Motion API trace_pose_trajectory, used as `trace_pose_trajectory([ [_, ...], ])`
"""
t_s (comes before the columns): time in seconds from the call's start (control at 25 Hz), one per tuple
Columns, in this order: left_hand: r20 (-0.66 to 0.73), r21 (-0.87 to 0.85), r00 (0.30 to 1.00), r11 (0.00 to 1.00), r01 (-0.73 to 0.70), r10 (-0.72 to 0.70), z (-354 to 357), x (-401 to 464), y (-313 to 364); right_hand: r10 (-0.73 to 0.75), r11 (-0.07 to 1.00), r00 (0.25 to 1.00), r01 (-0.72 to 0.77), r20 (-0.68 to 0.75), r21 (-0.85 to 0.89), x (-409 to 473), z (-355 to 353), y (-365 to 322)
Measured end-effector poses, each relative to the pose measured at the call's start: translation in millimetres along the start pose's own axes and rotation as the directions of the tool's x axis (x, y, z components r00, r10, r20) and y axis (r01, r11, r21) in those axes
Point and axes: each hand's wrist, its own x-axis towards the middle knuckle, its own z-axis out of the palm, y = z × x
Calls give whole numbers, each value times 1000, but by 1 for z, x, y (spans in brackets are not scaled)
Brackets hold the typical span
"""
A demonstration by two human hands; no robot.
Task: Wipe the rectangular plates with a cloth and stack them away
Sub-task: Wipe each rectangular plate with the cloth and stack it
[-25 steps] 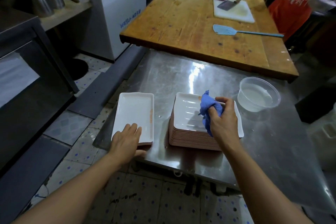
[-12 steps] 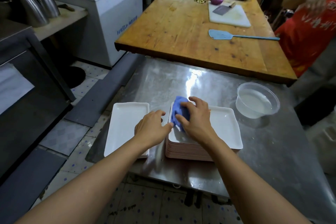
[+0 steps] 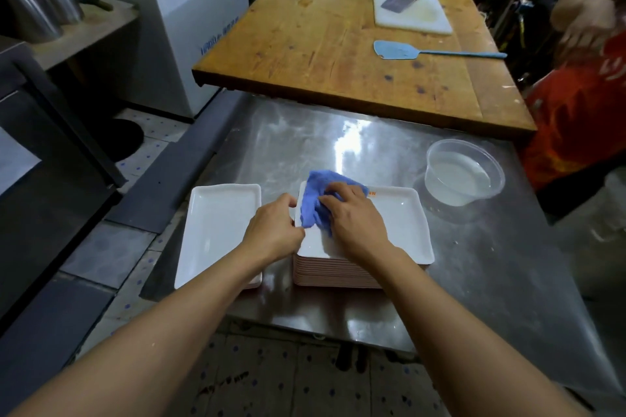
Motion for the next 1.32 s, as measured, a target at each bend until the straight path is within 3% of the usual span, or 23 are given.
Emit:
trace_pose_trajectory([
  [0.28, 34, -66, 998, 996, 60, -58, 1, -1, 4, 292, 947, 955, -296, -50, -128, -32, -24, 64],
  [0.6, -8, -76, 998, 995, 57, -58, 5, -4, 5, 238, 968, 968, -230, 74, -101, -78, -36, 59],
  [0.76, 14, -141, 997, 987, 79, -78, 3, -4, 4, 266, 958, 957, -276, 116, 79, -95, -37, 36],
  [0.92, 74, -264, 994, 960, 93, -76, 2, -5, -2, 89, 958, 989, -118, 117, 262, -76, -23, -4],
  [1.08, 108, -339, 993, 937, 84, -49, 4, -4, -8, -15, 963, 990, -23, 137, 267, -49, -5, -29],
  [1.2, 114, -347, 993, 935, 70, -32, 5, -4, -9, 2, 966, 995, -27, 97, 257, -33, -2, -26],
  [1.32, 113, -260, 993, 963, 70, -42, 6, -3, -6, 45, 992, 997, -52, 58, 119, -14, 1, -20],
])
